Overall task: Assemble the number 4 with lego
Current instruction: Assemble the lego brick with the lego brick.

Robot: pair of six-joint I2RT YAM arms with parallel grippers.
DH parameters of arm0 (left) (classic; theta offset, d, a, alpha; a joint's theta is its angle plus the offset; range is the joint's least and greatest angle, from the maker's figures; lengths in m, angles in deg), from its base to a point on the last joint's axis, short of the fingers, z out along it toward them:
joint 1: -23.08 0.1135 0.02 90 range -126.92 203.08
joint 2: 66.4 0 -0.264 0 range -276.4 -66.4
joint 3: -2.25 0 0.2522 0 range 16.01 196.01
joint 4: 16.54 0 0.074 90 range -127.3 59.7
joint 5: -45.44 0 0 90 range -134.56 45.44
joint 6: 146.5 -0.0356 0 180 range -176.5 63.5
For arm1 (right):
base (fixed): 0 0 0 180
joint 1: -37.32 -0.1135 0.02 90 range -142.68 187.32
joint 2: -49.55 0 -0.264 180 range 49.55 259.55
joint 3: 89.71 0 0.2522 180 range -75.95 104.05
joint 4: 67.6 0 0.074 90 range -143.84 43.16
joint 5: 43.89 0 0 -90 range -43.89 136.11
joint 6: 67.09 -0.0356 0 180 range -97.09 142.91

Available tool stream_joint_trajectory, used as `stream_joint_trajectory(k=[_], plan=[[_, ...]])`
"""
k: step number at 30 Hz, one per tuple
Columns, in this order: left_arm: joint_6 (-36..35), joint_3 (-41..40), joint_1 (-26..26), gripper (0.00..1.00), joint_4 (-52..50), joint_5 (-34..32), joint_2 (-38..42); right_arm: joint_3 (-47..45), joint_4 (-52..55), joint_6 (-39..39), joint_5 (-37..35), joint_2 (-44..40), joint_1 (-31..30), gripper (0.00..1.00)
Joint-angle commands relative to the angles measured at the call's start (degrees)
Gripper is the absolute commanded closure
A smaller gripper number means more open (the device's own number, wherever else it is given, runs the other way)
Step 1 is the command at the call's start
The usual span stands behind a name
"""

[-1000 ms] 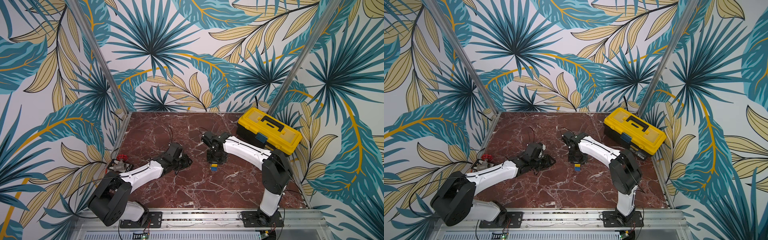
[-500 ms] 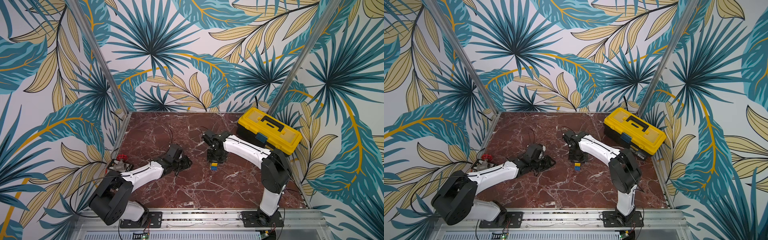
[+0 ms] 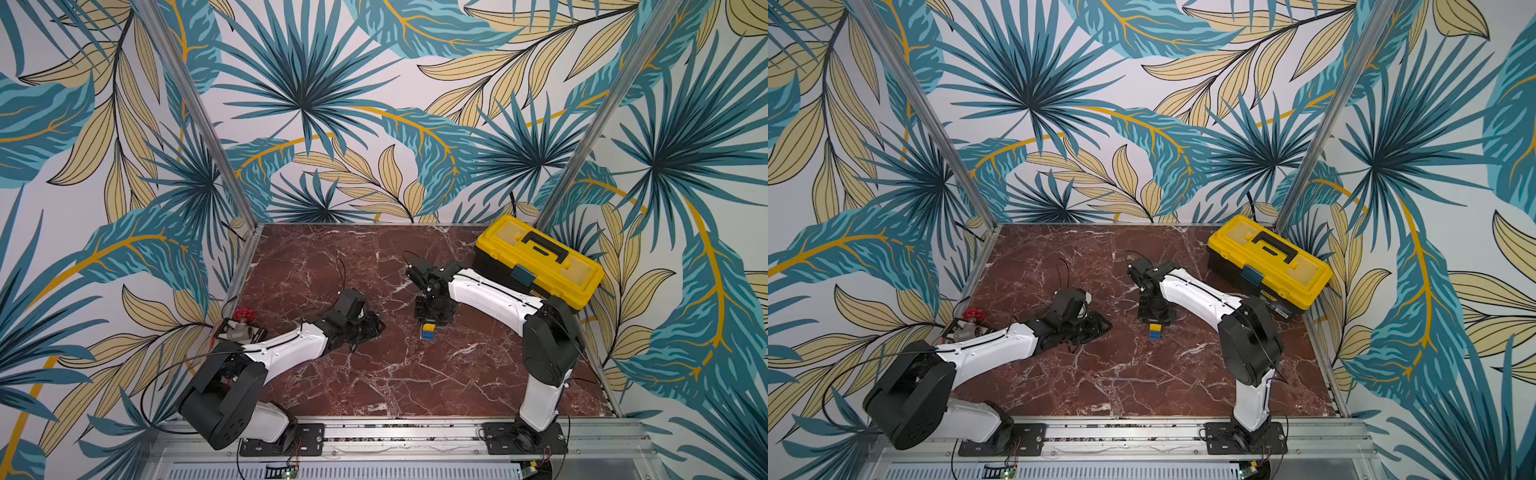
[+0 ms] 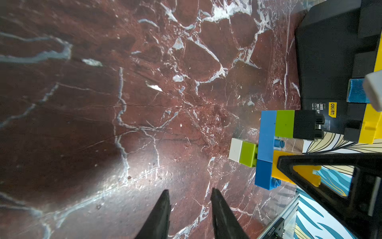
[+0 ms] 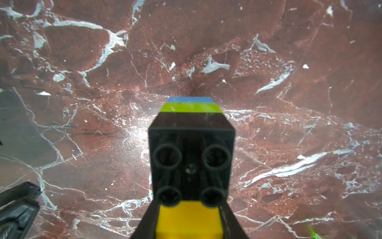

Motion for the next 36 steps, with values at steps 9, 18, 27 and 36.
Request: stream_joint_trajectory(k=[9,18,27,36], plan=[[0.7,-1.5,-0.3,0.64,2.9,1.1,-1.1,-3.7,2.7,-2.7,0.6,4.4,0.4,0.89],[0.8,-2.1,-0.3,0.64,3.9,1.9,-1.6,-3.1,4.4,0.3,1.2,4.3,0.3,0.89],[1.2,-2.3,-0.3,0.64,5.2,2.3,-2.1,-2.6,5.7,3.7,1.5,4.6,0.1,0.89],[1.7,-3.0,-0.3,0.64,6.7,2.9,-3.2,-2.4,5.6,1.0,0.6,5.0,-0.2,0.89]])
